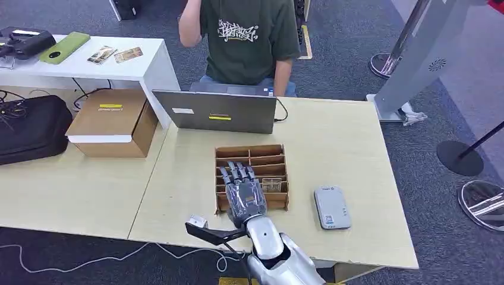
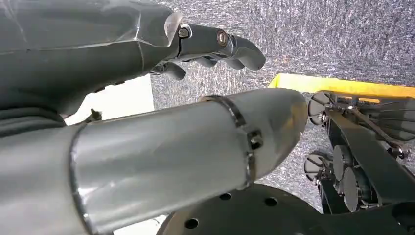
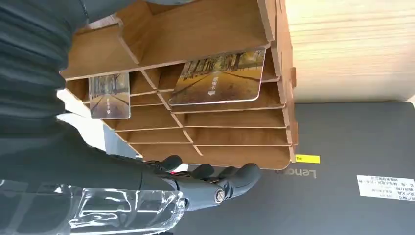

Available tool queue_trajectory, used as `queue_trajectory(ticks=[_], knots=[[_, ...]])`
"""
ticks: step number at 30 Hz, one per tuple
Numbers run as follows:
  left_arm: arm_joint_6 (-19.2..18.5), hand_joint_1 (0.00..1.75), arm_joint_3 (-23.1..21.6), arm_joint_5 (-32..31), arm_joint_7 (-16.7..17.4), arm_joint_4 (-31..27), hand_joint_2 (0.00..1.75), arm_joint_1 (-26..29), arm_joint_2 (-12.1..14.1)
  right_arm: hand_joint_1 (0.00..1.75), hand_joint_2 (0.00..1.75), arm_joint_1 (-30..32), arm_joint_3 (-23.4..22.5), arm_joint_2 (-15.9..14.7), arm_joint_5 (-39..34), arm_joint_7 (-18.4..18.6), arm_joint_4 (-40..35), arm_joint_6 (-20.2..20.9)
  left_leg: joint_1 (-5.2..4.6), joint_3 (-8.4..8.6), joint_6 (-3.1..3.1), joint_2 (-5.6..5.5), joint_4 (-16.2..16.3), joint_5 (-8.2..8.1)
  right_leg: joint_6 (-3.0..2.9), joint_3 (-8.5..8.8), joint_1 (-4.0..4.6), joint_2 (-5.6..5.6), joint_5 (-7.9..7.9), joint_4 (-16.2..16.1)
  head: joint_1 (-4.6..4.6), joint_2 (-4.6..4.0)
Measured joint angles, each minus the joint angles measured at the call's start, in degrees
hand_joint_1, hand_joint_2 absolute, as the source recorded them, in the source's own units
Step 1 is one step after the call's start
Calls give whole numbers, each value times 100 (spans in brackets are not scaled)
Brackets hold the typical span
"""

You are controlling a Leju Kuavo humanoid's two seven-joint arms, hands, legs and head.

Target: Pass the card to the sensor for recognition and then transmit it.

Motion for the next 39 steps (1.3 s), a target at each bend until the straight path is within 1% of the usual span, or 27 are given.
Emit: queue_trajectory(ticks=[5,20,34,35,37,38,39], knots=[[0,0,0,0,0,0,0,0,0,0,175,1,0,0,0,-15,0,11,0,0,0,0,0,0,0,0,0,0,0,0,0,0],[0,0,0,0,26,0,0,0,2,0,175,50,-37,-17,0,70,-61,442,0,0,0,0,0,0,0,0,0,0,0,0,0,0],[18,0,0,2,26,0,0,0,0,0,175,68,-52,-17,0,37,-144,441,0,0,0,0,0,0,0,0,0,1,0,0,0,0],[18,0,0,0,26,0,0,-1,0,2,175,70,-55,-17,0,37,-151,439,0,0,0,0,0,0,0,0,0,1,0,0,0,0],[24,0,0,0,26,0,0,-1,0,21,175,75,-66,-17,0,37,-157,428,0,0,0,1,0,0,0,0,0,1,0,0,0,0],[26,0,0,0,26,0,0,-1,0,21,175,78,-79,-17,0,37,-157,428,0,0,0,0,0,0,0,0,0,1,0,0,0,0],[26,0,0,0,26,0,0,-1,0,51,175,81,-87,-18,0,37,-157,426,0,0,0,0,0,0,0,0,0,1,0,0,0,0]])
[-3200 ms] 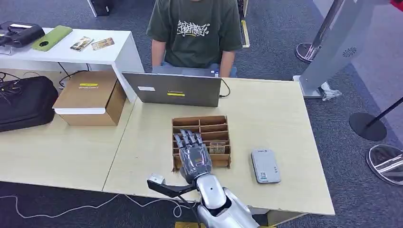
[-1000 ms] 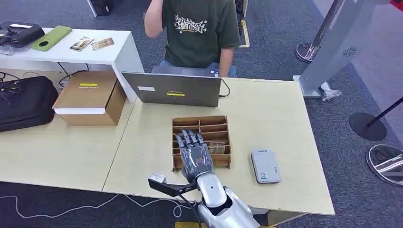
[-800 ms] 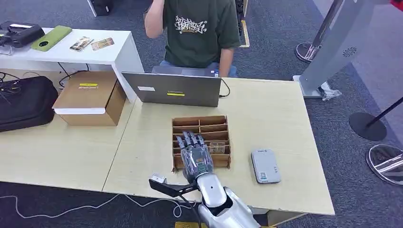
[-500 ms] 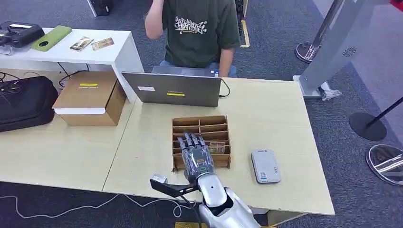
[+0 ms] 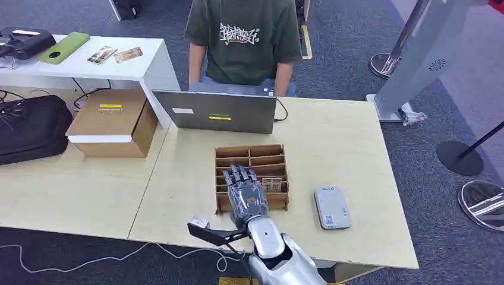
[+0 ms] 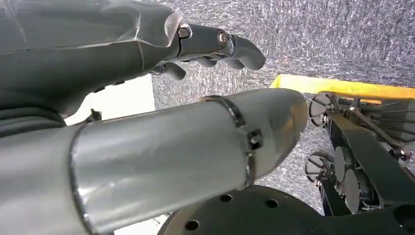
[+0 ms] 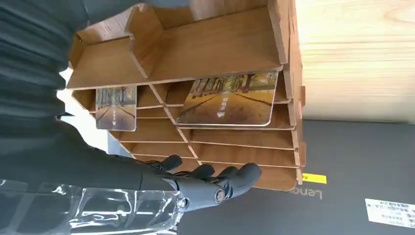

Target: Pass the card to the sensor for recognition and then transmit it.

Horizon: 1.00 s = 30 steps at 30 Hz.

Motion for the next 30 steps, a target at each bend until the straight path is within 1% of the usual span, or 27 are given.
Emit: queue_trajectory(ticks=[1,2,3,4,5,6,7,8,9,11,12,20,21,22,24,25,27,28,30], knots=[[0,0,0,0,0,0,0,0,0,68,175,3,-7,0,0,0,-2,2,0,0,0,0,0,0,0,0,0,0,0,0,0,0],[0,0,0,0,0,0,0,-1,0,68,175,6,-11,0,0,0,-9,2,0,0,0,0,0,0,0,0,0,0,0,0,0,0],[0,0,0,0,0,0,0,-1,0,103,175,6,-13,0,0,0,-13,2,0,0,0,0,0,0,0,0,0,0,0,0,0,0],[0,0,0,0,0,0,0,-1,0,131,175,7,-13,-2,0,0,-13,2,0,0,0,0,0,0,0,0,0,0,0,0,0,0],[0,0,0,0,0,0,0,-2,0,131,175,7,-15,0,0,0,-13,2,0,0,0,0,0,0,0,0,0,0,0,0,0,0],[0,0,0,0,0,0,0,-2,0,150,175,7,-15,-2,0,0,-15,2,0,0,0,0,0,0,0,0,0,0,0,0,0,0],[0,0,0,0,2,0,0,-2,0,154,175,8,-17,0,0,0,-15,2,0,0,0,0,0,0,0,0,0,0,0,0,0,0],[0,0,0,0,9,0,0,-3,0,154,175,9,-22,0,0,0,-15,2,0,0,0,0,0,0,0,0,0,0,0,0,0,0],[2,0,0,0,15,0,0,-2,0,169,175,10,-30,0,0,-2,-37,-11,0,1,0,0,0,0,0,1,0,0,0,0,0,0],[2,0,0,0,20,0,0,-5,0,168,175,16,-44,0,-2,-13,-57,-9,0,1,0,0,0,0,0,0,0,0,0,0,0,0],[2,0,0,0,24,0,0,-5,0,171,175,21,-50,0,0,-13,-57,-9,0,1,0,0,0,0,0,0,0,0,0,0,0,0],[4,0,2,0,33,0,0,-5,0,169,175,35,-66,0,0,-68,-90,-9,0,1,0,0,0,0,0,0,0,1,0,0,0,0],[4,0,2,2,33,0,0,-5,0,173,175,35,-66,0,0,-68,-90,-9,0,1,0,0,0,0,0,1,0,1,0,0,0,0],[4,0,2,0,33,0,0,-6,0,168,175,35,-68,-2,0,-68,-90,-9,0,1,0,0,0,0,0,1,0,1,0,0,0,0],[4,0,2,0,33,0,0,-5,0,173,175,36,-70,0,0,-68,-90,-9,0,1,0,0,0,0,0,0,0,1,0,0,0,0],[4,0,2,0,33,0,0,-5,0,171,175,36,-70,0,0,-70,-90,-9,0,1,0,0,0,0,0,1,0,1,0,0,0,0],[4,0,2,0,33,0,0,-5,0,175,175,37,-74,0,0,-70,-90,-9,0,1,0,0,0,0,0,1,0,1,0,0,0,0],[4,0,2,0,33,0,0,-5,0,173,175,38,-79,-2,0,-81,-90,-9,0,1,0,0,0,0,0,1,0,1,0,0,0,0],[4,0,2,0,33,0,0,-6,0,175,175,38,-83,-2,0,-94,-90,-9,0,1,0,0,0,0,0,1,0,1,0,0,0,0]])
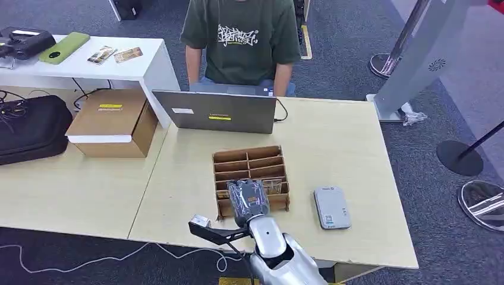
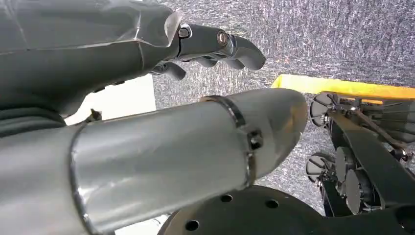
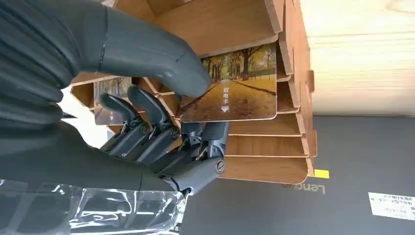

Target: Pass the card to the sensor for recognition and then transmit it.

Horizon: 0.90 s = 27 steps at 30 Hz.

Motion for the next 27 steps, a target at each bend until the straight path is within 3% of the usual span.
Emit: queue_trajectory(ticks=[10,21,27], knots=[[4,0,0,0,0,0,0,0,0,175,175,74,-125,-15,-26,-96,-257,-457,0,0,0,0,0,0,0,-1,0,0,0,0,0,0],[33,0,46,0,-70,0,0,6,-50,175,175,502,-787,-77,-195,-177,-1788,-1301,-1,-1,0,-1,1,0,0,0,-1,-1,0,-2,0,0],[37,0,94,0,-85,0,0,10,-83,175,175,719,-1108,-92,-422,-284,-2354,-1480,-1,-1,0,-1,1,-1,0,-1,-1,0,0,-1,0,0]])
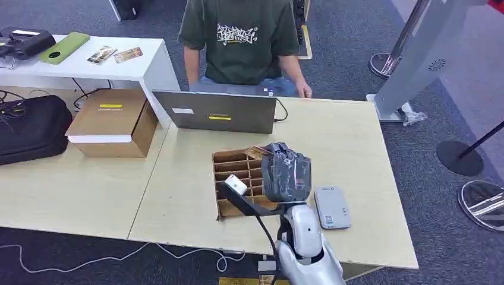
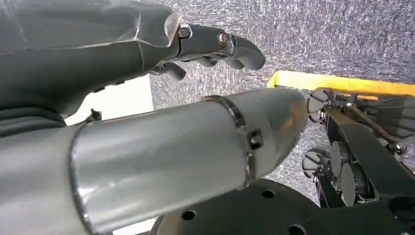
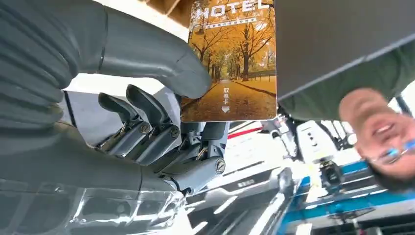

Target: Pass the card to the sensor for recognition and then transmit it.

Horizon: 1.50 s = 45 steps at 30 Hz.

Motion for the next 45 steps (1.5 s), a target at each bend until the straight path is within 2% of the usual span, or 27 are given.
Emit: queue_trajectory(ticks=[5,7,10,15,19,25,29,34,38,40,45], knots=[[-4,0,42,0,-70,0,0,9,-43,175,175,119,-216,-7,-382,-157,-290,-372,0,1,0,0,0,0,0,0,0,0,0,0,0,0],[-9,0,48,0,-105,0,0,12,-61,175,175,204,-313,-9,-601,-254,-400,-750,0,0,0,0,0,0,0,0,0,-2,0,-1,0,0],[-13,0,48,0,-133,2,0,38,-94,175,175,363,-522,-17,-1275,-599,-654,-1557,-1,-1,0,0,0,-1,1,0,-1,-1,-1,-1,0,0],[-31,0,48,-41,-153,2,0,40,-103,175,175,440,-1025,26,-1871,-1310,-1032,-1646,-1,-1,1,0,0,-3,1,2,-1,-1,0,-2,0,0],[-61,0,28,-144,-184,4,0,32,-98,175,175,310,-1344,68,-2013,-1486,-1086,-1646,-1,-1,0,2,0,-2,-1,4,-1,0,2,1,0,0],[79,0,-175,-398,-179,4,0,-24,-96,175,175,-662,-1609,252,-1565,-1066,-463,-1646,1,3,-8,0,0,12,-4,4,-1,-2,5,5,0,0],[122,0,-394,-636,-175,4,0,-78,-66,175,175,-1202,-1755,387,-1293,-960,12,-1646,0,3,-9,3,0,13,-8,3,0,2,9,10,0,0],[181,0,-612,-1010,-175,2,0,-151,-24,175,175,-1993,-1915,544,-438,-780,779,-1646,1,3,-10,4,0,14,-8,2,0,4,9,10,0,0],[190,0,-704,-1307,-177,0,0,-167,-2,175,175,-2641,-1932,557,355,-318,1524,-1646,1,3,-11,3,0,14,-8,2,0,3,10,10,2,0],[206,0,-728,-1458,-177,-2,0,-173,2,175,175,-2949,-1846,551,407,126,1885,-1646,0,3,-11,3,0,14,-8,1,-1,3,10,10,2,0],[247,0,-780,-1770,-127,-17,0,-231,7,175,175,-3729,-1421,424,424,801,2832,-1646,0,3,-11,3,3,14,-7,1,-1,3,11,10,0,0]])
